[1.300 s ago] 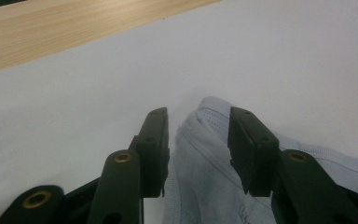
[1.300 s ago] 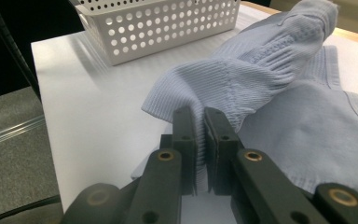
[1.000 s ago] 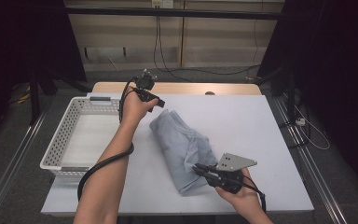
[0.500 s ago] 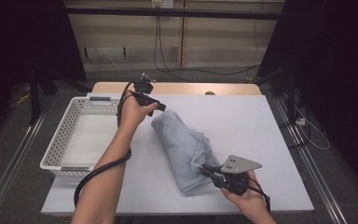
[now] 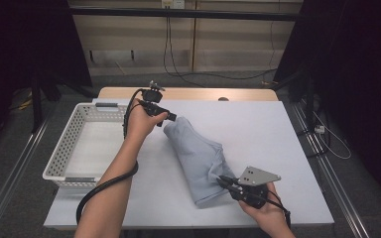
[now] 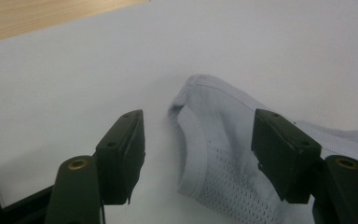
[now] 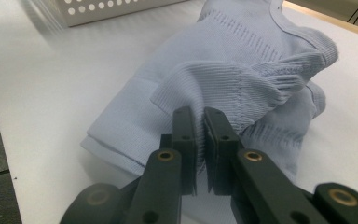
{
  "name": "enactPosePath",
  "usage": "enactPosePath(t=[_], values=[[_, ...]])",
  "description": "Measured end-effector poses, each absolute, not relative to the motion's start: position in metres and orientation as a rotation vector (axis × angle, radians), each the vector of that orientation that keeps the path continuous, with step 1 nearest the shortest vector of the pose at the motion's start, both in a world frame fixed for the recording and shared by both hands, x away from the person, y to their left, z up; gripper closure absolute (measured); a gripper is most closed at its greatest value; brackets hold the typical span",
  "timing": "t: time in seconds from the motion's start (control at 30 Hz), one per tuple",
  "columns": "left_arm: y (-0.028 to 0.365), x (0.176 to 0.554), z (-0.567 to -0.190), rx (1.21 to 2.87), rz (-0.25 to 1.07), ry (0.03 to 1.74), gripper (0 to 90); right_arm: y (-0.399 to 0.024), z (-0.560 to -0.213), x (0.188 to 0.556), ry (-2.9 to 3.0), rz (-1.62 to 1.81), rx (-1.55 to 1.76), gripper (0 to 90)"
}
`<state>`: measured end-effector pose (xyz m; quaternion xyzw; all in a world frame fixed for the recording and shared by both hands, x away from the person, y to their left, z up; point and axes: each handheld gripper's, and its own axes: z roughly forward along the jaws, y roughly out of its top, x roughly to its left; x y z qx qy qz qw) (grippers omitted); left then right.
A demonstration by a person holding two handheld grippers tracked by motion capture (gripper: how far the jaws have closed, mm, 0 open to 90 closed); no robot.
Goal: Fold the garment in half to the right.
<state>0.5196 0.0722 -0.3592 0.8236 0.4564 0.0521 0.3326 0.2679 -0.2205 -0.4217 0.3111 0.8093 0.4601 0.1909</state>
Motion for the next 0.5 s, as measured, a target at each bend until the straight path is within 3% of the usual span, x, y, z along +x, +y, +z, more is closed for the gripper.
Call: enactPosePath(t=[0.5], values=[[0.0758, 0.5123, -0.3612, 2.156, 0.136, 1.17, 31.1, -0.2277, -0.4303, 0.2709, 2.269, 1.281, 0.916, 84.6]])
